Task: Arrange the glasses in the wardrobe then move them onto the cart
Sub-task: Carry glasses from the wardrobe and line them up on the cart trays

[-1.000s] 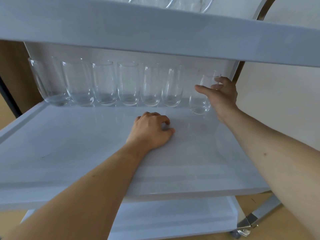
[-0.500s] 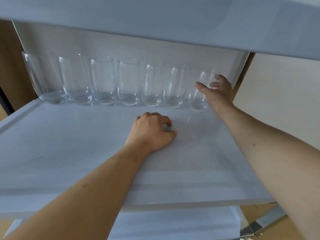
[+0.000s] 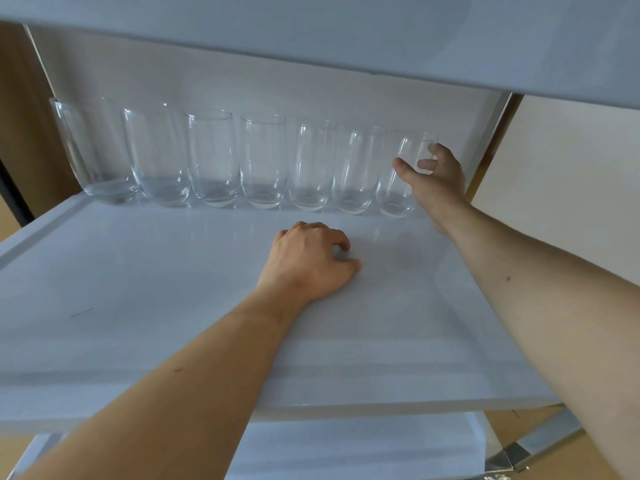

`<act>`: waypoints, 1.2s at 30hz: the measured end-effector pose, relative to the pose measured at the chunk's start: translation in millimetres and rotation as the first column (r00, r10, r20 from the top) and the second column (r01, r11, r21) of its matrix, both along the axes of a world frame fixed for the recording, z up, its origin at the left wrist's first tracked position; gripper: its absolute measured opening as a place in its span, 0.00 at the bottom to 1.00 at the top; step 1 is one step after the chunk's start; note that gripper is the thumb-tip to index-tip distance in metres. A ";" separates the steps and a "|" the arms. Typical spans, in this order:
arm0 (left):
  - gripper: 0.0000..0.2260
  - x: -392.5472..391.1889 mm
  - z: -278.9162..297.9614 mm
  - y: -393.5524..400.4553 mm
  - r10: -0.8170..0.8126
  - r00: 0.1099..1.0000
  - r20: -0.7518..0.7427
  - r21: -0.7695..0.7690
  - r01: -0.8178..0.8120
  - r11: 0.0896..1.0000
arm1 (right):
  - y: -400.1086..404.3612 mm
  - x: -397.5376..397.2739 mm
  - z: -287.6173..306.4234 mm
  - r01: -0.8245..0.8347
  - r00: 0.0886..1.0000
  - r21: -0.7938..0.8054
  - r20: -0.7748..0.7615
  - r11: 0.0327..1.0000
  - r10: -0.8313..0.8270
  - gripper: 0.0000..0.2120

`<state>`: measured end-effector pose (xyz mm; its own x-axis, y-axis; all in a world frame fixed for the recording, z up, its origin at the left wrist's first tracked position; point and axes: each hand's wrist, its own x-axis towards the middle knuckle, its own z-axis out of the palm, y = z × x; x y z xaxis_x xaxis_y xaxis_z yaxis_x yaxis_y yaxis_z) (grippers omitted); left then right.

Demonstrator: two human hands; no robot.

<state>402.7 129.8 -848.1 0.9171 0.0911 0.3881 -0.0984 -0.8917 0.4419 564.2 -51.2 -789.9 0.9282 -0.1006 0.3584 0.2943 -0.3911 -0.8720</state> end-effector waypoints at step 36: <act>0.16 -74.0 46.0 -28.1 0.028 0.905 -0.424 -0.081 -0.068 0.994 | -38.3 -204.9 -20.5 -0.280 0.951 -0.698 -0.294 0.659 0.092 0.33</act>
<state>328.7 101.7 -802.1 0.9867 0.1557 -0.0464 0.1573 -0.8441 0.5126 359.3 -89.5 -810.4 0.9574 0.2871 0.0308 0.2766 -0.8815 -0.3827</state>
